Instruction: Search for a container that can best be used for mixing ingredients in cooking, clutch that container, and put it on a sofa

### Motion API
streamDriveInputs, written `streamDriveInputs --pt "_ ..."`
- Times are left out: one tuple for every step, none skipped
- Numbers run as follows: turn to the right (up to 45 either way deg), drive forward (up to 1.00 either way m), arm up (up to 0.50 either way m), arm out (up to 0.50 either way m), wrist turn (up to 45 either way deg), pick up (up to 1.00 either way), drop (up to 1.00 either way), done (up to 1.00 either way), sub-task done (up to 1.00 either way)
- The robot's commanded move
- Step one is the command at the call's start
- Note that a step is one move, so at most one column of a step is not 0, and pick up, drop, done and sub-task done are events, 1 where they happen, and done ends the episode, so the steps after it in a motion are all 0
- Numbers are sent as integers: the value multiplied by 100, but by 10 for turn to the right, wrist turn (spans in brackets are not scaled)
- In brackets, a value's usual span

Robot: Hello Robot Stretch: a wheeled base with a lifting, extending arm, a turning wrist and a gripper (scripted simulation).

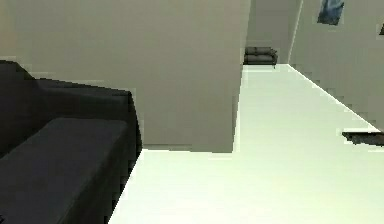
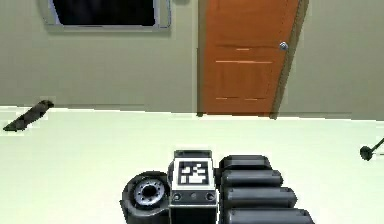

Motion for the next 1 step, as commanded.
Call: streamDriveInputs --pt "0 40 0 0 0 0 0 0 0"
